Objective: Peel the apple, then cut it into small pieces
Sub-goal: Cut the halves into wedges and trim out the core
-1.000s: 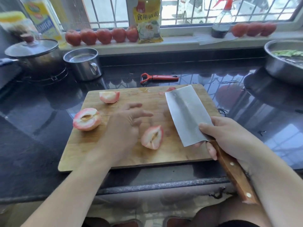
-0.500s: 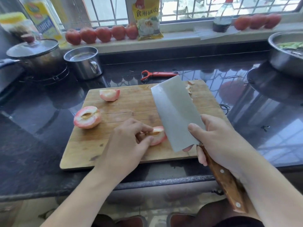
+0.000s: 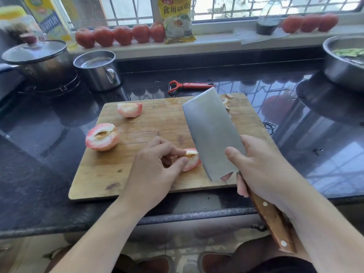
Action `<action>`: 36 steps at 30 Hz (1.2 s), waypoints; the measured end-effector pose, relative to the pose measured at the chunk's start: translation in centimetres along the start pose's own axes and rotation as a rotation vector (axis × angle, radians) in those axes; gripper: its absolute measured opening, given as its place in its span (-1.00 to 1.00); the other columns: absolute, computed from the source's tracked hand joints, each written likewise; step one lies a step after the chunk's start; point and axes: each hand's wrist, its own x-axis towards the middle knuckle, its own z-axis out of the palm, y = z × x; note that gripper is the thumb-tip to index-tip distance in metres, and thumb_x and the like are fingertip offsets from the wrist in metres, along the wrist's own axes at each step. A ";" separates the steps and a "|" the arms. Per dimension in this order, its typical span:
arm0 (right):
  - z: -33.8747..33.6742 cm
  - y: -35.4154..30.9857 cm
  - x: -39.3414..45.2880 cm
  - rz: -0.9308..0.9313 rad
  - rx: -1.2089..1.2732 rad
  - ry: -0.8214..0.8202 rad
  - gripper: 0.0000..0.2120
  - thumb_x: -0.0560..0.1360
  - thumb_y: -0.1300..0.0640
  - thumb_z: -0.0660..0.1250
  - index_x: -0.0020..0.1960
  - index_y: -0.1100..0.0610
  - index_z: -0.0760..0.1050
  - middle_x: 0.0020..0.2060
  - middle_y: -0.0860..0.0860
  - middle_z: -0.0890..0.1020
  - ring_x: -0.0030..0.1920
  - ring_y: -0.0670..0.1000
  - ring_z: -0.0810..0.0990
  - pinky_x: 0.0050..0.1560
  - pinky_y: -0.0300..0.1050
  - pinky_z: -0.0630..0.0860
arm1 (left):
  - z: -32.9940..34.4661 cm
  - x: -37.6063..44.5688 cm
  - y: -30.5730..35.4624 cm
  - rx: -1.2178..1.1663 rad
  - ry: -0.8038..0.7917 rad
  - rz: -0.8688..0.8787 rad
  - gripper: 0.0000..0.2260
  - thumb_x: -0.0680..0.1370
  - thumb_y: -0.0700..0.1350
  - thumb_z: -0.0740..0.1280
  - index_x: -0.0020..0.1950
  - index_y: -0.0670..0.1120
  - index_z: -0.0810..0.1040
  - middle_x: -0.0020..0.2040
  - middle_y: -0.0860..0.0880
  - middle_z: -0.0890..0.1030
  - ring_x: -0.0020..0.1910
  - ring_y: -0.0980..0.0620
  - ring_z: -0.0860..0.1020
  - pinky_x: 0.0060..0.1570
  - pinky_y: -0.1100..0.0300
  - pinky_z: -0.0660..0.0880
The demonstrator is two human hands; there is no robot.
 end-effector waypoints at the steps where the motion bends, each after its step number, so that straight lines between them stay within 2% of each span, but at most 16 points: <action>1: 0.0 0.0 0.0 -0.001 -0.002 0.003 -0.86 0.69 0.09 0.11 0.04 0.00 0.43 -0.34 0.05 0.71 -0.59 0.10 0.53 -0.44 0.15 0.54 | -0.1 0.0 0.0 -0.034 -0.006 -0.012 -0.88 0.48 -0.19 0.56 -0.10 0.04 0.73 -0.12 0.14 0.58 -0.09 0.08 0.60 -0.10 0.40 0.48; 6: 0.3 -0.6 0.3 -0.002 -0.041 0.024 -0.85 0.69 0.10 0.11 0.03 0.01 0.44 -0.33 0.02 0.71 -0.58 0.08 0.55 -0.39 0.11 0.58 | 0.1 -0.1 -0.2 -0.077 -0.007 -0.010 -0.87 0.48 -0.23 0.56 -0.10 0.01 0.74 -0.10 0.13 0.59 -0.09 0.05 0.62 -0.06 0.26 0.56; 9: 0.2 -0.8 0.1 -0.018 -0.108 0.038 -0.85 0.67 0.10 0.12 -0.02 0.00 0.43 -0.38 0.04 0.68 -0.59 0.06 0.55 -0.42 0.10 0.59 | 0.2 -0.2 -0.1 -0.078 0.009 -0.007 -0.87 0.47 -0.22 0.57 -0.10 0.02 0.75 -0.11 0.14 0.58 -0.09 0.06 0.61 -0.06 0.27 0.55; 12: 0.0 -0.7 -0.6 -0.027 -0.193 0.070 -0.83 0.66 0.10 0.14 -0.10 0.02 0.41 -0.46 0.06 0.57 -0.67 -0.05 0.44 -0.62 -0.20 0.35 | 0.3 -0.4 0.1 -0.062 0.027 0.000 -0.89 0.47 -0.21 0.57 -0.08 0.00 0.75 -0.12 0.12 0.59 -0.08 0.06 0.61 -0.07 0.24 0.56; 16: 0.0 -1.0 -0.4 0.001 -0.196 0.061 -0.84 0.67 0.09 0.14 -0.07 0.04 0.43 -0.44 0.07 0.57 -0.69 -0.07 0.41 -0.67 -0.30 0.26 | 0.3 -0.4 0.2 -0.041 0.007 0.021 -0.91 0.48 -0.20 0.56 -0.09 -0.01 0.75 -0.10 0.09 0.59 -0.06 0.05 0.59 -0.11 0.29 0.54; 19: 0.0 -1.3 0.5 -0.005 -0.184 0.016 -0.84 0.67 0.10 0.13 -0.02 0.08 0.44 -0.49 0.04 0.62 -0.66 -0.05 0.45 -0.61 -0.24 0.38 | 0.1 -0.3 0.2 -0.046 -0.011 0.004 -0.90 0.48 -0.20 0.56 -0.11 0.00 0.75 -0.11 0.08 0.60 -0.06 0.05 0.59 -0.11 0.34 0.50; 21: -0.2 -1.2 0.6 -0.021 -0.146 -0.040 -0.84 0.67 0.12 0.10 0.00 0.05 0.44 -0.41 0.03 0.68 -0.61 0.02 0.50 -0.48 -0.01 0.55 | 0.0 -0.3 0.2 -0.053 -0.013 -0.003 -0.90 0.48 -0.20 0.56 -0.12 0.01 0.75 -0.11 0.09 0.60 -0.06 0.06 0.59 -0.10 0.36 0.50; 23: -0.6 -0.7 0.4 -0.022 -0.100 -0.082 -0.81 0.67 0.14 0.09 -0.01 -0.01 0.46 -0.35 0.07 0.70 -0.57 0.08 0.51 -0.40 0.09 0.55 | 0.1 -0.3 0.2 -0.066 -0.005 -0.002 -0.90 0.47 -0.21 0.57 -0.13 -0.02 0.75 -0.12 0.08 0.60 -0.07 0.07 0.60 -0.10 0.37 0.50; 26: -0.7 -0.1 0.3 -0.008 -0.062 -0.092 -0.81 0.68 0.10 0.11 0.00 -0.10 0.45 -0.34 0.16 0.70 -0.54 0.13 0.51 -0.37 -0.03 0.48 | 0.2 -0.2 0.2 -0.074 0.005 -0.002 -0.91 0.47 -0.23 0.57 -0.14 -0.05 0.74 -0.12 0.09 0.59 -0.09 0.06 0.61 -0.11 0.34 0.52; 30: -0.3 -0.4 0.8 -0.021 -0.041 -0.073 -0.82 0.69 0.14 0.10 -0.01 0.00 0.45 -0.35 0.11 0.70 -0.56 0.10 0.50 -0.43 -0.13 0.47 | 0.2 -0.2 0.1 -0.076 0.002 -0.020 -0.90 0.47 -0.22 0.56 -0.14 -0.03 0.74 -0.13 0.08 0.60 -0.14 0.06 0.60 -0.14 0.39 0.45; 34: -0.1 -0.5 0.8 -0.020 -0.040 -0.058 -0.82 0.69 0.14 0.11 -0.01 0.02 0.46 -0.34 0.07 0.71 -0.58 0.09 0.50 -0.48 -0.15 0.44 | 0.3 -0.2 -0.1 -0.088 0.014 -0.017 -0.89 0.47 -0.23 0.57 -0.15 -0.03 0.75 -0.15 0.08 0.58 -0.15 0.02 0.60 -0.12 0.36 0.46; 36: 0.0 -0.7 0.9 -0.020 -0.077 -0.036 -0.83 0.67 0.15 0.10 -0.01 0.05 0.44 -0.37 0.05 0.70 -0.61 0.06 0.50 -0.47 -0.06 0.50 | 0.4 -0.2 -0.1 -0.081 0.015 -0.007 -0.90 0.47 -0.24 0.56 -0.15 -0.04 0.75 -0.15 0.06 0.58 -0.16 0.02 0.59 -0.14 0.38 0.45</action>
